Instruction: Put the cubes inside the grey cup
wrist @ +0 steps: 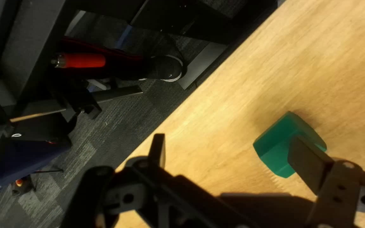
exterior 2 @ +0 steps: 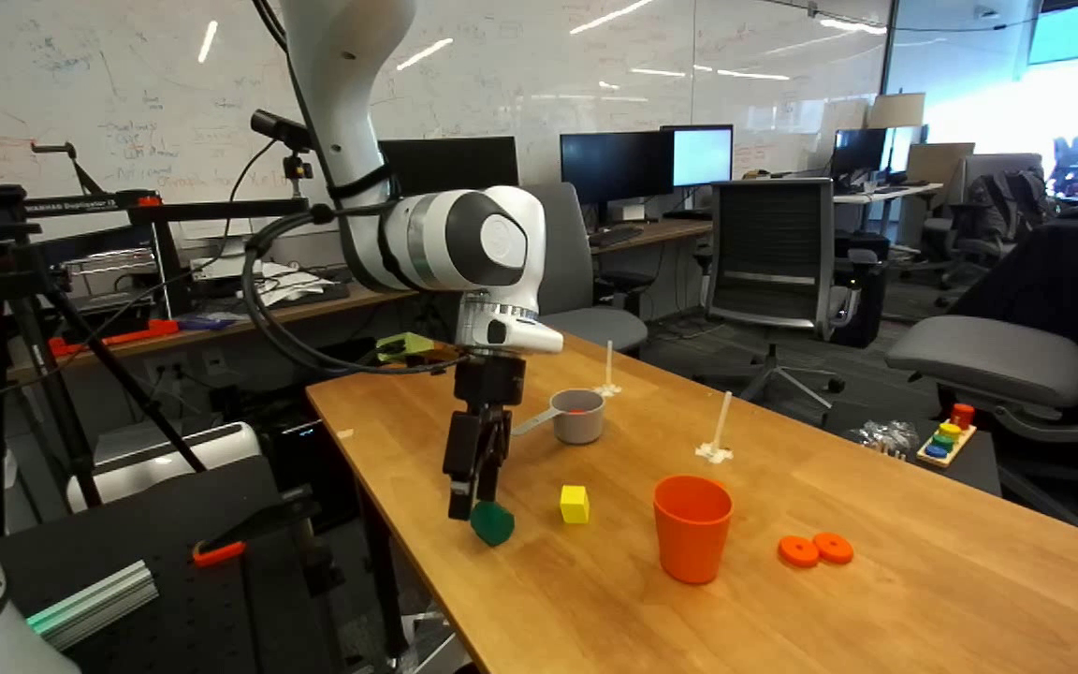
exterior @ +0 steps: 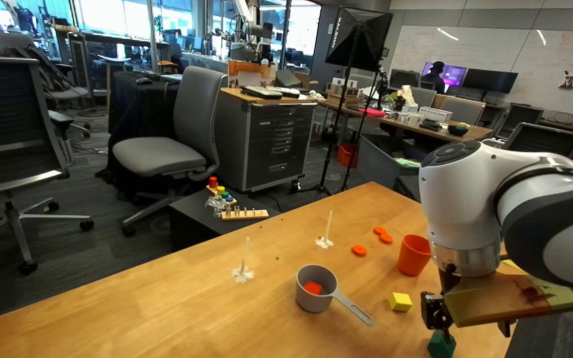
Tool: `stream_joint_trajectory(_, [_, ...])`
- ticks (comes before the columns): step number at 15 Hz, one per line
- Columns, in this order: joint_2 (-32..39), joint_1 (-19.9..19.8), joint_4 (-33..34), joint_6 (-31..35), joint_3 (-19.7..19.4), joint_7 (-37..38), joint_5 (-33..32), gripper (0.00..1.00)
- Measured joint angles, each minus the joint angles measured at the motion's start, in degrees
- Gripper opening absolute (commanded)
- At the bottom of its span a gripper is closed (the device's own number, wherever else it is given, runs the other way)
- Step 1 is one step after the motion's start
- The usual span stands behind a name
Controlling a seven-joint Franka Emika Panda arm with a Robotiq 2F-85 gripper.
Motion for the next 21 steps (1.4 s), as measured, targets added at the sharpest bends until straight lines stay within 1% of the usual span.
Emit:
stream_joint_trajectory(8, [1.67, 0.71, -0.77, 3.26, 0.00, 2.74, -5.30, 1.00])
stream_joint_trajectory(14, [2.56, 1.11, -0.38, 4.15, 0.00, 3.85, -8.02, 1.00])
stream_joint_trajectory(18, [3.21, 1.25, 1.15, 4.22, -0.03, 4.14, -9.53, 1.00])
stream_joint_trajectory(21, [4.21, 1.53, 3.54, 4.25, -0.05, 4.35, -10.10, 1.00])
